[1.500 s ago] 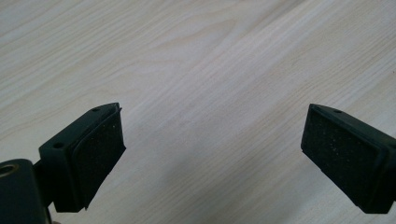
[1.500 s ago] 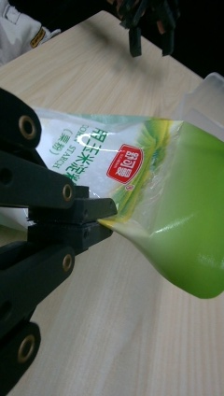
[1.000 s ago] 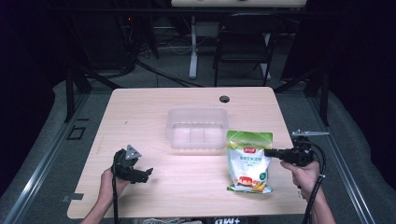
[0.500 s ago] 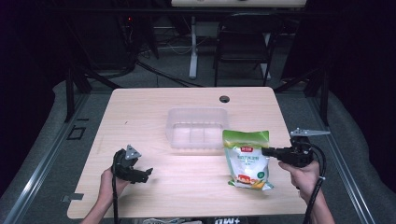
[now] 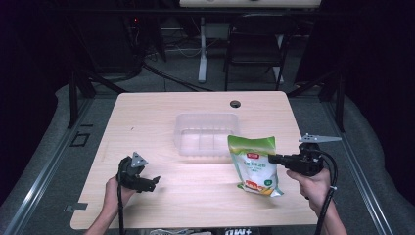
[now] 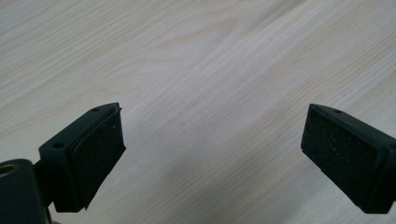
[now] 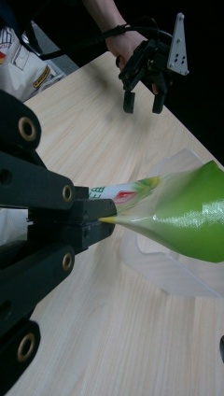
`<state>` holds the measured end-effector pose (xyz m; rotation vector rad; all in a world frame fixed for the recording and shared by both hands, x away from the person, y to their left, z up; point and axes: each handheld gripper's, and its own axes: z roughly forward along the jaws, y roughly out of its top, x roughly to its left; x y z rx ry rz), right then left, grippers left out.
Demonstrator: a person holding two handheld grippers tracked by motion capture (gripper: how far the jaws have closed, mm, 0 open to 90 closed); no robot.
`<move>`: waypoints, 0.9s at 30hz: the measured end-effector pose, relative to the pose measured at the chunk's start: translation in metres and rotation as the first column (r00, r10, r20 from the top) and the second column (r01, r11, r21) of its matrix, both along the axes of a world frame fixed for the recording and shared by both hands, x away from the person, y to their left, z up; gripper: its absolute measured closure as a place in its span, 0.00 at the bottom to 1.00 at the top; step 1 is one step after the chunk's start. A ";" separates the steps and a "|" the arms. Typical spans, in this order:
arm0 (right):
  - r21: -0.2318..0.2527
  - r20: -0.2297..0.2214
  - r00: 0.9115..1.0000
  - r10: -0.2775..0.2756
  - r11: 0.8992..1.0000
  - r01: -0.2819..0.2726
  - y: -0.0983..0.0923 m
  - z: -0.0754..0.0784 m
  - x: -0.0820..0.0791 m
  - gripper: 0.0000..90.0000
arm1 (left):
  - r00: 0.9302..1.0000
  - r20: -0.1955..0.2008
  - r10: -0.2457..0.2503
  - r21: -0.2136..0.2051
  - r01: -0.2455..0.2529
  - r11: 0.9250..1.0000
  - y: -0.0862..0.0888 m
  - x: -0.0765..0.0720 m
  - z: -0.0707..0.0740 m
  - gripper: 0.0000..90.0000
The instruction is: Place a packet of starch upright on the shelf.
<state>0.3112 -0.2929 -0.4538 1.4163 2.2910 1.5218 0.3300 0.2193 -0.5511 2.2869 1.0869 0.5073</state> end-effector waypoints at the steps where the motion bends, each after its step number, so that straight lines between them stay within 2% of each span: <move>1: 0.001 0.001 1.000 0.002 1.000 -0.002 0.001 0.000 0.000 1.00 | 1.000 0.003 0.004 -0.002 -0.004 1.000 0.000 0.000 0.000 0.06; 16: 0.045 0.005 1.000 0.009 0.999 -0.010 0.015 0.007 -0.002 1.00 | 1.000 0.004 0.011 -0.006 -0.011 1.000 0.000 -0.001 0.000 0.06; 21: 0.043 0.011 1.000 0.026 0.999 -0.027 0.023 0.011 -0.002 1.00 | 1.000 0.004 0.010 -0.009 -0.010 1.000 0.000 -0.001 0.000 0.06; 27: 0.063 0.024 0.999 0.032 0.997 -0.033 0.032 0.018 0.000 1.00 | 1.000 0.010 0.016 -0.011 -0.016 1.000 0.000 -0.001 0.000 0.06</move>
